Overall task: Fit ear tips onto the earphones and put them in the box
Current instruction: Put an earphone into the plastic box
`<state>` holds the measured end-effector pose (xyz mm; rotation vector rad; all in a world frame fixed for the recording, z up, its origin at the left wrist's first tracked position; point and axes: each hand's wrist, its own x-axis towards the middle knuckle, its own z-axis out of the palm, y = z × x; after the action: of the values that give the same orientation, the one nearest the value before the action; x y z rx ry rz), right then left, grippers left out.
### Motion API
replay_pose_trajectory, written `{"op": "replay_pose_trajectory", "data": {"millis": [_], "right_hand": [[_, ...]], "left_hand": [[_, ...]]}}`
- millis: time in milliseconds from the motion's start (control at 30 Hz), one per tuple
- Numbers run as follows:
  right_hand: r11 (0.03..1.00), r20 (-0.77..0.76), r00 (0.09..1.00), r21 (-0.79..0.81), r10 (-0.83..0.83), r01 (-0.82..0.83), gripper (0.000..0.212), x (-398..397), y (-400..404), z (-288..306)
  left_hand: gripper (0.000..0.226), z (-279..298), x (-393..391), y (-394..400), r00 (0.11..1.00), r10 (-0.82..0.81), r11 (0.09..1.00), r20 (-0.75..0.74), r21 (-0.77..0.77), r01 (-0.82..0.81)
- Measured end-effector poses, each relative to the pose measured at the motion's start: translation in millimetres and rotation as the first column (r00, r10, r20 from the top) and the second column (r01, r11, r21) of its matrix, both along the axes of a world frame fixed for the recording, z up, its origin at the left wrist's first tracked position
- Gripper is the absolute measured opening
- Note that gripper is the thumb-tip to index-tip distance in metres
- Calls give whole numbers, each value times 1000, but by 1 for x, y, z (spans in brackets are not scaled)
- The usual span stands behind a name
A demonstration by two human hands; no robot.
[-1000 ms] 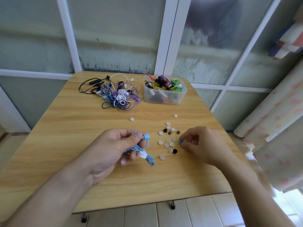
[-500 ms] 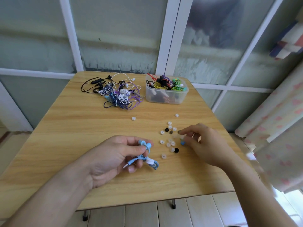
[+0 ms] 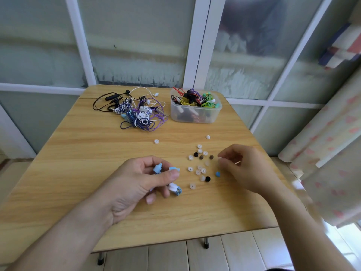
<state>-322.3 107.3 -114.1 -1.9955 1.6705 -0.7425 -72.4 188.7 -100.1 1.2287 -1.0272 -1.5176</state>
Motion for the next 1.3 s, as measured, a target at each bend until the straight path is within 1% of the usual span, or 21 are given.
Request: {"op": "replay_pose_trajectory", "data": {"millis": [67,167,233,300,433,533,733,833,900,1000,1133,1233,1300], "right_hand": [[999,211,977,-27,-14,20,5,7,8,5],[996,468,880,-1,77,-86,7,25,25,16],[986,590,797,7,128,-164,10,38,35,19],[976,668,730,26,144,-216,11,48,42,20],[949,713,681,70,167,-307,17,59,49,15],[944,723,668,69,176,-323,22,62,51,15],[933,727,658,66,198,-353,26,59,53,19],[916,752,628,83,201,-393,26,58,54,21],[909,772,605,91,195,-408,23,58,54,22],[910,782,595,93,184,-403,21,58,54,21],[903,759,616,90,212,-421,20,57,53,22],[895,739,631,86,237,-437,16,56,53,23],[895,738,630,82,242,-439,16,56,53,22]], "left_hand": [[43,0,-2,0,1000,18,999,-3,-32,-18],[40,0,-6,0,999,49,995,-5,-89,-49],[36,0,-8,0,998,61,990,-6,-124,-61],[36,0,-10,0,998,61,988,-20,-140,-63],[35,1,-12,1,996,20,989,-84,-146,-32],[31,0,-12,0,992,7,989,-125,-145,-25],[29,-2,-11,0,999,31,976,-29,-216,-37],[26,-1,-11,1,998,63,963,15,-264,-57],[24,0,-11,2,997,75,956,22,-286,-66],[23,0,-13,3,997,79,950,17,-304,-70],[15,0,-14,3,996,85,950,8,-304,-79],[18,1,-13,3,998,59,954,0,-295,-57],[14,1,-13,3,999,48,958,19,-285,-41]]}}
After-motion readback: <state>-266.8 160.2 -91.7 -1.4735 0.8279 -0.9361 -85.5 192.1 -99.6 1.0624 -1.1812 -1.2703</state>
